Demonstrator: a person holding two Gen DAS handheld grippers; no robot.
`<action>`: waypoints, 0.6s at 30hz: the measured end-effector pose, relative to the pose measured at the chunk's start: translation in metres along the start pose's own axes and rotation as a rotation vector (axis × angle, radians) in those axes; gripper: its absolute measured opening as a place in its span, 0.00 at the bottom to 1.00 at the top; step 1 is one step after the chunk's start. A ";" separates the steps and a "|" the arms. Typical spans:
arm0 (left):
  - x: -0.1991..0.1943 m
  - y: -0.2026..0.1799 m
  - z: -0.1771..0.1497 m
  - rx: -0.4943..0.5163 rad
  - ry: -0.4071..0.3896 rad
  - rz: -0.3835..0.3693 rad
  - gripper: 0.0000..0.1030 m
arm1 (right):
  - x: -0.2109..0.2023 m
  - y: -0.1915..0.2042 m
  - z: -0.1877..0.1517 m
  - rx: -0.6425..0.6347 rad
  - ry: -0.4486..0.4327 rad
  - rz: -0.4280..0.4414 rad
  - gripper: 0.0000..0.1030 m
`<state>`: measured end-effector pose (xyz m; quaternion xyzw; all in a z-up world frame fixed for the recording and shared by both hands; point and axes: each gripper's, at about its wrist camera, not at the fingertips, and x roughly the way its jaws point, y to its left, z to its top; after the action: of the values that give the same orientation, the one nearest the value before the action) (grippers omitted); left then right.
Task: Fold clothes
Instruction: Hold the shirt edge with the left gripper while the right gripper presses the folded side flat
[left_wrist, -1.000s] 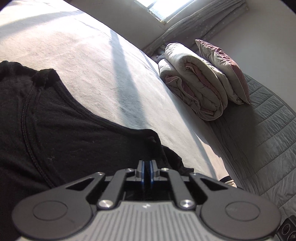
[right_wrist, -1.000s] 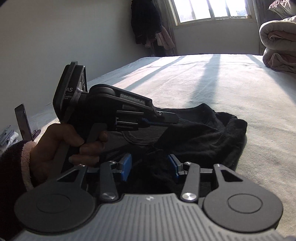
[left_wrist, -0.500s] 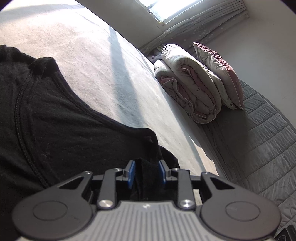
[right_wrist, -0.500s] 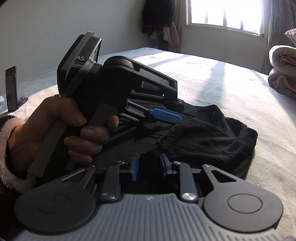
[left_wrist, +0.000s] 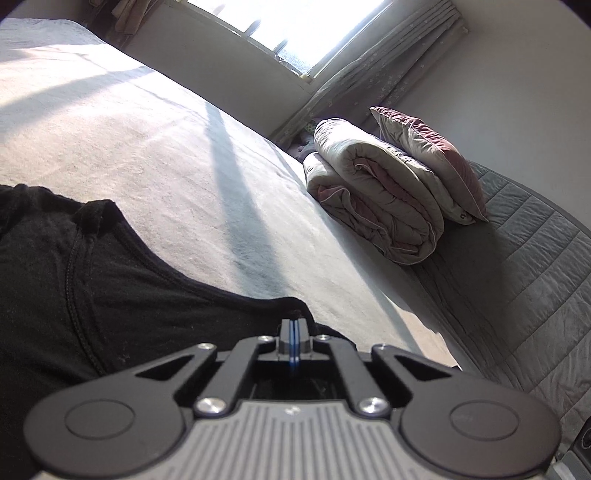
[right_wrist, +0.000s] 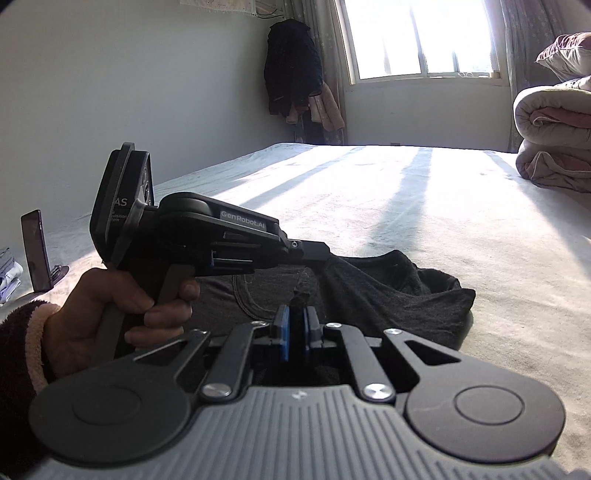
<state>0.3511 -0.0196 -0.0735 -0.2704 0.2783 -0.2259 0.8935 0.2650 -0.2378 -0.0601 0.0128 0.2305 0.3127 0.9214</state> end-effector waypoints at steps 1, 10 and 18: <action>-0.001 0.000 0.000 0.007 -0.002 0.008 0.00 | 0.003 0.003 0.001 -0.003 0.005 0.010 0.08; 0.008 0.005 -0.004 0.051 0.053 0.165 0.01 | 0.029 0.020 -0.004 -0.032 0.118 0.052 0.08; -0.003 0.007 -0.001 0.047 0.014 0.163 0.04 | 0.020 0.018 -0.004 0.010 0.182 0.175 0.20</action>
<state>0.3498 -0.0126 -0.0774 -0.2243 0.3006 -0.1605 0.9130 0.2665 -0.2120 -0.0688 0.0093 0.3127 0.3905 0.8658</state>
